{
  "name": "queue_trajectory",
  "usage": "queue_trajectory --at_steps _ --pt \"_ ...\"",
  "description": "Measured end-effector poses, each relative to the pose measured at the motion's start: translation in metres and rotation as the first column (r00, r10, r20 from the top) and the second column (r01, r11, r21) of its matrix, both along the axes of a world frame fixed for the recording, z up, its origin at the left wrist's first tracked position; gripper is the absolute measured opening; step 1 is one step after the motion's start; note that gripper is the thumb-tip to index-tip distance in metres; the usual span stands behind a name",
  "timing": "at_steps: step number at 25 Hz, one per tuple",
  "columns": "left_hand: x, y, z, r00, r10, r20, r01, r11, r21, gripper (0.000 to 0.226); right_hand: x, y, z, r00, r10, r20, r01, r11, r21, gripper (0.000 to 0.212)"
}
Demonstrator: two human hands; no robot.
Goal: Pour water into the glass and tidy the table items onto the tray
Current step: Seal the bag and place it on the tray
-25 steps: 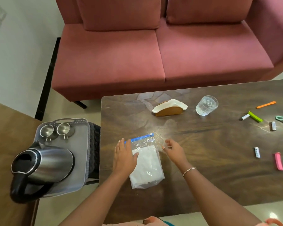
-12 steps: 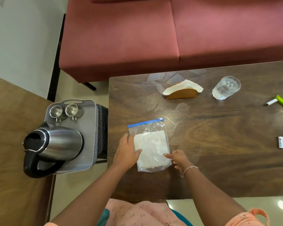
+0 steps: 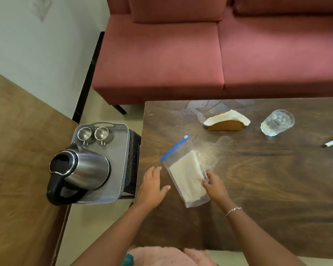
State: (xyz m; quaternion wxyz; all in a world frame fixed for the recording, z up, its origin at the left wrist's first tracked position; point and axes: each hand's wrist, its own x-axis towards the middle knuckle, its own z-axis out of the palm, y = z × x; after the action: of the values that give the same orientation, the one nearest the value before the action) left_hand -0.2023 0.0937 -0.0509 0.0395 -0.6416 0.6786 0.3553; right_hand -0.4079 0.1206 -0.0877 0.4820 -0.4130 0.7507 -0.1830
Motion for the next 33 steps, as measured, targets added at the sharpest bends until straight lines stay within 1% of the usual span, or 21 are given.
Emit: queue_trajectory --at_steps 1,3,5,7,8,9,12,13,15,16,17,18,21,22,23,25,26,28,29,31,33 --pt "-0.002 -0.007 0.006 0.999 0.01 -0.053 -0.012 0.999 -0.041 0.065 -0.002 -0.003 0.012 0.996 0.059 -0.066 -0.065 0.994 -0.083 0.02" --pt "-0.007 -0.029 0.024 0.983 0.034 -0.183 -0.062 0.986 -0.154 0.06 -0.009 -0.006 0.035 0.985 0.102 -0.142 -0.132 0.965 -0.228 0.018" --pt "-0.011 -0.054 0.048 0.947 0.069 -0.314 -0.155 0.954 -0.256 0.061 -0.015 -0.009 0.059 0.982 0.117 -0.149 -0.163 0.92 -0.356 0.016" --pt "-0.015 -0.076 0.082 0.889 0.085 -0.45 -0.228 0.934 -0.276 0.065 -0.019 -0.014 0.085 0.985 0.101 -0.141 -0.156 0.873 -0.462 0.017" --pt "-0.016 -0.086 0.098 0.86 0.069 -0.506 -0.236 0.932 -0.274 0.064 -0.02 -0.017 0.093 0.989 0.078 -0.13 -0.134 0.848 -0.513 0.018" --pt "-0.018 -0.094 0.113 0.827 0.04 -0.56 -0.233 0.932 -0.277 0.059 -0.022 -0.02 0.101 0.992 0.055 -0.112 -0.109 0.821 -0.561 0.018" --pt "-0.023 -0.106 0.145 0.721 -0.024 -0.693 -0.244 0.927 -0.285 0.027 -0.027 -0.029 0.112 0.996 0.026 -0.083 -0.073 0.765 -0.64 0.011" --pt "-0.025 -0.107 0.153 0.7 -0.035 -0.713 -0.265 0.915 -0.305 0.024 -0.028 -0.032 0.116 0.997 0.034 -0.068 -0.071 0.748 -0.66 0.01" --pt "-0.029 -0.107 0.166 0.709 -0.047 -0.704 -0.303 0.88 -0.365 0.036 -0.028 -0.034 0.123 0.997 0.067 -0.03 -0.069 0.715 -0.695 0.011" --pt "-0.031 -0.109 0.172 0.715 -0.046 -0.697 -0.309 0.874 -0.375 0.045 -0.027 -0.035 0.126 0.996 0.087 -0.023 -0.078 0.705 -0.705 0.014" --pt "-0.031 -0.11 0.175 0.709 -0.041 -0.704 -0.31 0.879 -0.362 0.048 -0.025 -0.035 0.128 0.994 0.105 -0.022 -0.089 0.697 -0.711 0.016" --pt "-0.031 -0.111 0.179 0.687 -0.039 -0.726 -0.307 0.889 -0.339 0.044 -0.025 -0.036 0.128 0.993 0.116 -0.026 -0.099 0.688 -0.718 0.018" --pt "-0.032 -0.108 0.185 0.58 -0.024 -0.814 -0.35 0.895 -0.276 0.014 -0.022 -0.036 0.13 0.991 0.132 -0.018 -0.105 0.688 -0.718 0.021" --pt "-0.033 -0.106 0.187 0.562 -0.018 -0.827 -0.37 0.889 -0.271 0.006 -0.022 -0.035 0.131 0.991 0.135 -0.009 -0.102 0.7 -0.707 0.022" --pt "-0.033 -0.103 0.188 0.561 -0.017 -0.828 -0.385 0.879 -0.28 0.006 -0.021 -0.034 0.132 0.991 0.136 -0.004 -0.101 0.716 -0.691 0.023" --pt "-0.033 -0.1 0.19 0.584 -0.03 -0.811 -0.395 0.863 -0.316 0.014 -0.022 -0.033 0.138 0.989 0.145 -0.004 -0.11 0.732 -0.672 0.025" --pt "-0.034 -0.099 0.191 0.599 -0.041 -0.8 -0.391 0.857 -0.336 0.012 -0.022 -0.034 0.143 0.99 0.142 -0.006 -0.108 0.727 -0.678 0.024" --pt "-0.037 -0.098 0.192 0.646 -0.071 -0.76 -0.362 0.848 -0.387 0.004 -0.018 -0.04 0.16 0.993 0.117 0.002 -0.079 0.679 -0.73 0.037" --pt "-0.038 -0.096 0.192 0.675 -0.091 -0.732 -0.338 0.844 -0.417 0.004 -0.014 -0.045 0.171 0.994 0.103 0.032 -0.043 0.648 -0.76 0.041" --pt "-0.042 -0.094 0.192 0.721 -0.132 -0.68 -0.288 0.836 -0.468 0.005 -0.002 -0.055 0.196 0.99 0.094 0.104 0.029 0.584 -0.811 0.041" --pt "-0.045 -0.091 0.193 0.745 -0.153 -0.65 -0.252 0.837 -0.486 0.006 0.01 -0.065 0.215 0.982 0.116 0.148 0.065 0.532 -0.845 0.033"
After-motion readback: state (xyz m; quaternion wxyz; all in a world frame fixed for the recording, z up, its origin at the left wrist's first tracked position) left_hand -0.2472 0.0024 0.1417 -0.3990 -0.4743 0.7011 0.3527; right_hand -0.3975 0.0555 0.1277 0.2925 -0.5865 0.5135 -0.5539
